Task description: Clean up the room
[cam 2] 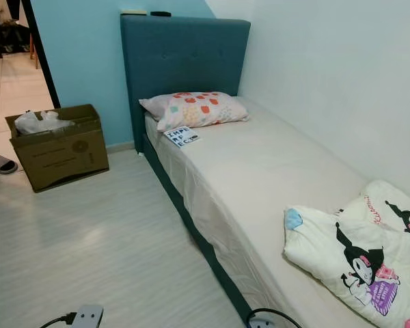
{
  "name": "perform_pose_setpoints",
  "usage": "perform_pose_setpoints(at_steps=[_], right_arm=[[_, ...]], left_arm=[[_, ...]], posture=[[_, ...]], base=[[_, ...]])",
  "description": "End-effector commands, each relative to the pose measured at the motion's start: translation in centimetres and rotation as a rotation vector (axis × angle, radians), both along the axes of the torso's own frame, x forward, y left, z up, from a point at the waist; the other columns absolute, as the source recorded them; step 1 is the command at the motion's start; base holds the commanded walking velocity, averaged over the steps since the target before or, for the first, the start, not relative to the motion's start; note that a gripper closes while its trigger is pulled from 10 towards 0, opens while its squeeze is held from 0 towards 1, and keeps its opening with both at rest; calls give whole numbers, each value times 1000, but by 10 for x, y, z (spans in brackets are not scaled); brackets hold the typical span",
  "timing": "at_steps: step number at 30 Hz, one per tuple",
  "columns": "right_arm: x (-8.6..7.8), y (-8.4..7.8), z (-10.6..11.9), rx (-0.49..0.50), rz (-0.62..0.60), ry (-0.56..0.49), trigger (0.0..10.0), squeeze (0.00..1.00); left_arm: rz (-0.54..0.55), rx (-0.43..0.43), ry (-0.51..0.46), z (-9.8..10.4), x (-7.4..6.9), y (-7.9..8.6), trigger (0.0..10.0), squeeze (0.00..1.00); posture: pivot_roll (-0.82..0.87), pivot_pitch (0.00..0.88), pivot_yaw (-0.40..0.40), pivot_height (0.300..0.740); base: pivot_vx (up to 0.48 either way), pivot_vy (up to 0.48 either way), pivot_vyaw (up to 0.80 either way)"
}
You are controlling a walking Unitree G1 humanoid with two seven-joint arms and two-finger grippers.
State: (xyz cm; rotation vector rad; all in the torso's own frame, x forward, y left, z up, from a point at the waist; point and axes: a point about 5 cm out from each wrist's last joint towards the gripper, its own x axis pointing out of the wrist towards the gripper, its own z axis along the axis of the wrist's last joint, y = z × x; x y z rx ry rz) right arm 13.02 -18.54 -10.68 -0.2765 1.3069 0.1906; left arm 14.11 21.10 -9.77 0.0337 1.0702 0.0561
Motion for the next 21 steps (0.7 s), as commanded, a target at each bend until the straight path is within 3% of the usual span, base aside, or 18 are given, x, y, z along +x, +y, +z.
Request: perform_pose_setpoints(at_steps=[1,4,17,21], right_arm=[[1,-1,0,-1,-14,-4,10000,0],[-1,2,-1,-2,17,11,10000,0],[-4,1,-1,-1,9,20,10000,0],[-5,0,-2,1,-9,17,10000,0]], left_arm=[[8,-9,19,-2,-5,0,10000,0],[13,-8,18,-2,-5,1,10000,0],[12,0,12,-1,-4,3,10000,0],[3,-4,13,-1,-3,1,10000,0]], posture=[[225,0,-128,740],[226,0,-127,740],[218,0,-127,740],[213,0,-125,740]], base=[[0,-319,0],[0,-305,-767],[0,0,-758],[0,0,0]])
